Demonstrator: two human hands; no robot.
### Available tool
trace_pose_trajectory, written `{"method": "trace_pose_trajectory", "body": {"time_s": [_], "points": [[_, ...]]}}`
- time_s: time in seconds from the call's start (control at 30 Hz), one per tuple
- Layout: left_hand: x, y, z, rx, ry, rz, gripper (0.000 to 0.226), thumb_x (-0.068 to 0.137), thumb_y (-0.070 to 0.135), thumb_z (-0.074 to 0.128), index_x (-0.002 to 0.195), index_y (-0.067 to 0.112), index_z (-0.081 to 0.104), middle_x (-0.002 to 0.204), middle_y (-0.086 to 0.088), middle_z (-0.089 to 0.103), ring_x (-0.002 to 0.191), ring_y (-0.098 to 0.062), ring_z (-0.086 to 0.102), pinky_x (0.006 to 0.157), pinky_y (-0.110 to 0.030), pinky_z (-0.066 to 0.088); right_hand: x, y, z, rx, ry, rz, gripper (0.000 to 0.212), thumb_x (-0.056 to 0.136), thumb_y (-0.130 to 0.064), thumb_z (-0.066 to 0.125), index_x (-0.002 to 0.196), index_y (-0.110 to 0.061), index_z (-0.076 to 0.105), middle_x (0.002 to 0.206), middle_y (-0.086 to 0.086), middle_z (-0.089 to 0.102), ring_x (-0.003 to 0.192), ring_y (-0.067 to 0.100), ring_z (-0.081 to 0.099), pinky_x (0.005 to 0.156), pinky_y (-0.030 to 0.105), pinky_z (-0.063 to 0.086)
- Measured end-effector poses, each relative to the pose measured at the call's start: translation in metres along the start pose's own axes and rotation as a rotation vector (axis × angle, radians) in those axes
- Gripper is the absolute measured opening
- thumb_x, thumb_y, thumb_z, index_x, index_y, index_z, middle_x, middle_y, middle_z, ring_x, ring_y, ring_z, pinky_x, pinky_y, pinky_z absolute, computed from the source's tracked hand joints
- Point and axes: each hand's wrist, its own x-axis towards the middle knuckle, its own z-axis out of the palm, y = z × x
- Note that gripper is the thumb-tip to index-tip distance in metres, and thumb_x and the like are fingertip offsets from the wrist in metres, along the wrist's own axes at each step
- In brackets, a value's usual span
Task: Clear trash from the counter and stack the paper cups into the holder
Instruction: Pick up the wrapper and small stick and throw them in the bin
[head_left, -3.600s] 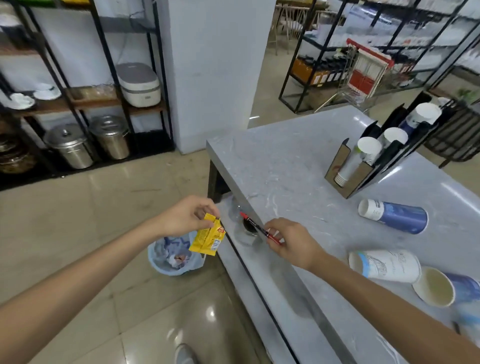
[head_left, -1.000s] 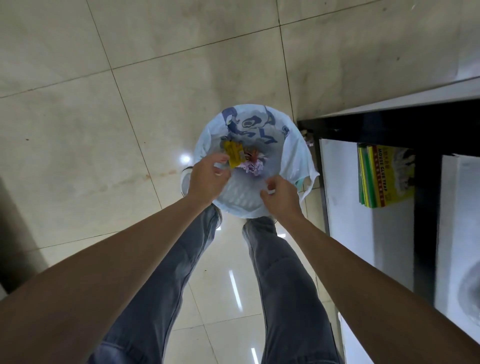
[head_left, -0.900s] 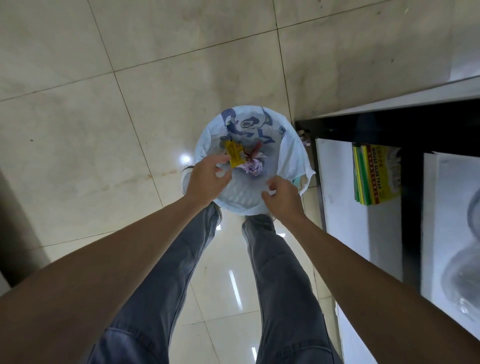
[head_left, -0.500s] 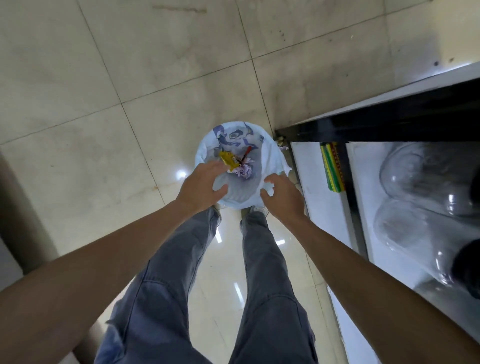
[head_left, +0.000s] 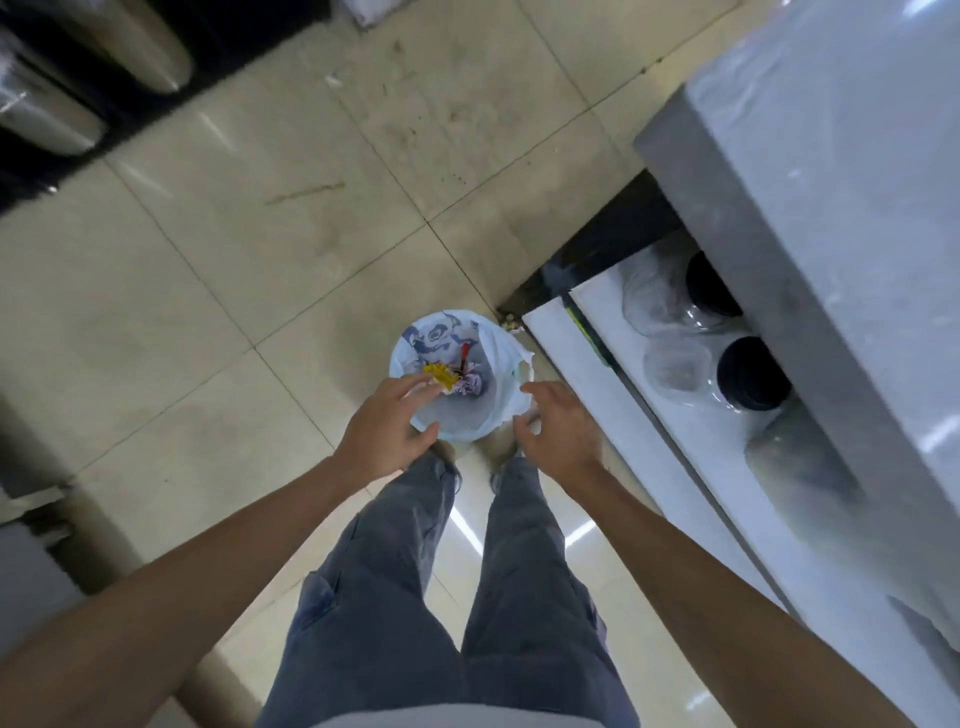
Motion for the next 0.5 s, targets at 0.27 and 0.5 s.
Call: {"method": "trace_pose_trajectory", "body": {"time_s": [0.27, 0.5], "points": [[-0.009, 0.062, -0.036, 0.148, -0.027, 0.29, 0.044, 0.092, 0.042, 0.057, 0.133, 0.027, 0.06, 0.136, 0.007, 0.06, 0.12, -0.019, 0.059, 0.085, -0.034, 0.059, -0.075, 0.001, -0.045, -0.075, 0.175, -0.04, 0.048, 0.088, -0.041, 0.064, 0.133, -0.023, 0.061, 0.134, 0.001, 0.062, 0.125, 0.024, 0.058, 0.105, 0.041, 0.049], [-0.026, 0.123, -0.034, 0.208, 0.048, 0.499, 0.042, 0.09, 0.038, 0.063, 0.13, 0.023, 0.062, 0.135, 0.005, 0.059, 0.117, -0.019, 0.061, 0.088, -0.036, 0.058, -0.136, 0.02, -0.069, 0.021, 0.358, 0.003, 0.044, 0.085, -0.043, 0.061, 0.126, -0.028, 0.062, 0.126, -0.004, 0.064, 0.119, 0.021, 0.06, 0.099, 0.039, 0.052]]}}
